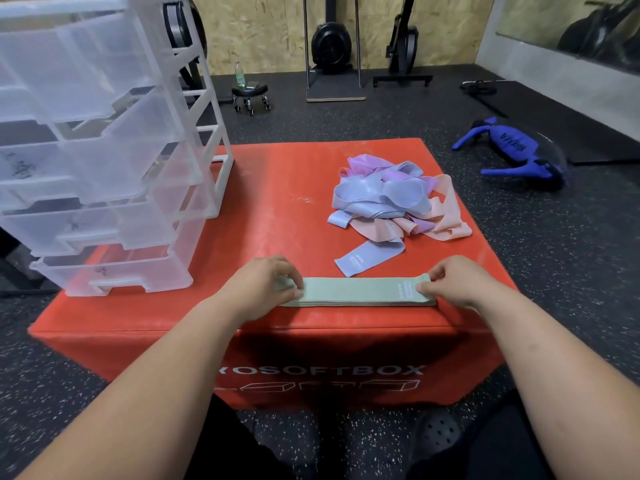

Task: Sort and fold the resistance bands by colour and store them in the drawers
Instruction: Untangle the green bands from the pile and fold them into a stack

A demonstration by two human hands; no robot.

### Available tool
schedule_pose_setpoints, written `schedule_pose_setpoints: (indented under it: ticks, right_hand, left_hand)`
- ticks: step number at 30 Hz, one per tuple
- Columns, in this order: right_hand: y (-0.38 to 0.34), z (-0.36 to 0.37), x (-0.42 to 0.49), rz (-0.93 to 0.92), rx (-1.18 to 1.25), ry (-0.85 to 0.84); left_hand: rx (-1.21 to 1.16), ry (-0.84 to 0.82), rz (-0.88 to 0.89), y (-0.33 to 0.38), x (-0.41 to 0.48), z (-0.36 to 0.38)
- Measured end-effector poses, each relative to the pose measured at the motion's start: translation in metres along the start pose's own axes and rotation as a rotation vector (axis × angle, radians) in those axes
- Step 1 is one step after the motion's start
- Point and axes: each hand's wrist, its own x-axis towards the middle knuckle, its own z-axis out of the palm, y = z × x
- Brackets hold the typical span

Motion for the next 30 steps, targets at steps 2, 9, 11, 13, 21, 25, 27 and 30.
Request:
schedule_pose_setpoints:
  ticks: [2, 9, 11, 13, 21, 25, 27, 30]
  right_hand:
    - [-0.006, -0.001, -0.003, 0.004, -0.017, -0.005]
    - [-0.013, -0.006, -0.013, -0.003, 0.203, 0.044]
    - [-0.016, -0.008, -0.017, 0.004, 0.473, 0.000]
    - [-0.023, -0.014, -0.025, -0.009, 0.646, -0.037]
    - [-0.050, -0.011, -0.036, -0.122, 0.819, -0.024]
    - [-0.054, -0.006, -0.042, -0.212, 0.844, -0.035]
    - [-0.052, -0.007, -0.043, -0.255, 0.833, -0.056]
    - [-0.050, -0.009, -0.045, -0.343, 0.786, -0.117]
  left_hand:
    - [-0.008, 0.008, -0.017, 0.001, 0.000, 0.001]
    - [0.054, 0.005, -0.026, 0.007, 0.000, 0.000]
    - [0.124, 0.049, 0.005, 0.012, 0.002, 0.001]
    - [0.166, 0.114, 0.054, 0.020, 0.006, 0.003]
    - [-0.547, -0.014, 0.035, 0.106, 0.024, 0.028]
    - [-0.831, -0.029, -0.126, 0.127, 0.032, 0.030]
    - [-0.905, -0.006, -0.202, 0.131, 0.031, 0.027]
    - [-0.952, 0.026, -0.282, 0.131, 0.033, 0.025]
